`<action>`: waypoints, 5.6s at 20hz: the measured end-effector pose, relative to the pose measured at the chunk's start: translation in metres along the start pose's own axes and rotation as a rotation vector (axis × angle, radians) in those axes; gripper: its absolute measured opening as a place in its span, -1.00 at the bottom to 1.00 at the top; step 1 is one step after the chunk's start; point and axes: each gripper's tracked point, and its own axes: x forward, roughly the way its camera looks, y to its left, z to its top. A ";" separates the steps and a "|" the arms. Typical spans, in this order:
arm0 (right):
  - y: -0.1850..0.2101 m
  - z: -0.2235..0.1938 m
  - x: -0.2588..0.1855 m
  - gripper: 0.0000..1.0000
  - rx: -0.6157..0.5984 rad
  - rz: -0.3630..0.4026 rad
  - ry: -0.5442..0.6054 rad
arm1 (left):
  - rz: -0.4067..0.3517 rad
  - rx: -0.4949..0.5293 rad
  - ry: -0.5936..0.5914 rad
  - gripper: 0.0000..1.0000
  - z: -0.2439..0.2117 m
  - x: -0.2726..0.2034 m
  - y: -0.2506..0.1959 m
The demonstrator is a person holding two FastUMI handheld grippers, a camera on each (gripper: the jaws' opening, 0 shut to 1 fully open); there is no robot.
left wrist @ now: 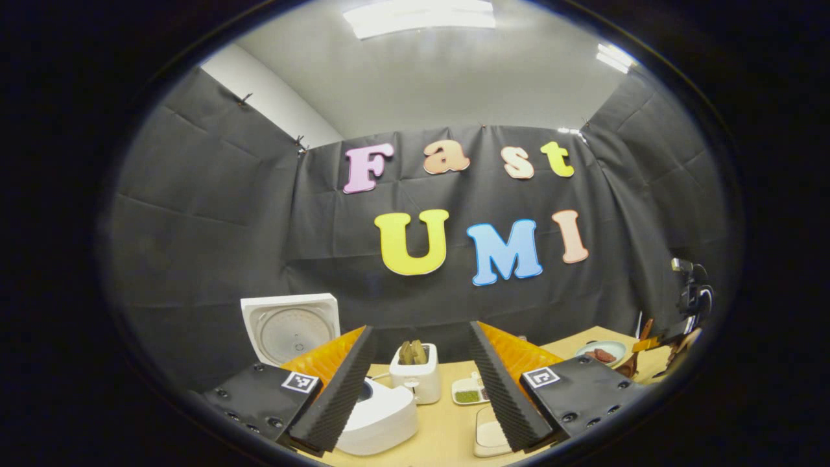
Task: Close the left gripper, press the button to open the rice cooker; take a wooden spoon from the chopstick holder with the right hand, scoop a spoonful of rice and pour it into the rice cooker, then put the wooden spoon back into the chopstick holder.
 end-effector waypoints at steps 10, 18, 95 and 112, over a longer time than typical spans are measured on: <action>-0.020 0.005 -0.015 0.67 -0.025 -0.010 -0.043 | 0.007 -0.004 0.005 0.84 0.001 -0.004 0.002; 0.002 0.070 -0.078 0.95 -0.243 -0.044 -0.246 | 0.045 0.000 0.026 0.97 -0.007 0.013 0.017; -0.018 0.120 -0.166 0.95 -0.459 -0.032 -0.409 | 0.446 -0.086 0.448 1.00 -0.144 0.187 0.177; -0.036 0.108 -0.173 0.96 -0.499 -0.015 -0.374 | 0.435 -0.231 0.620 1.00 -0.233 0.140 0.131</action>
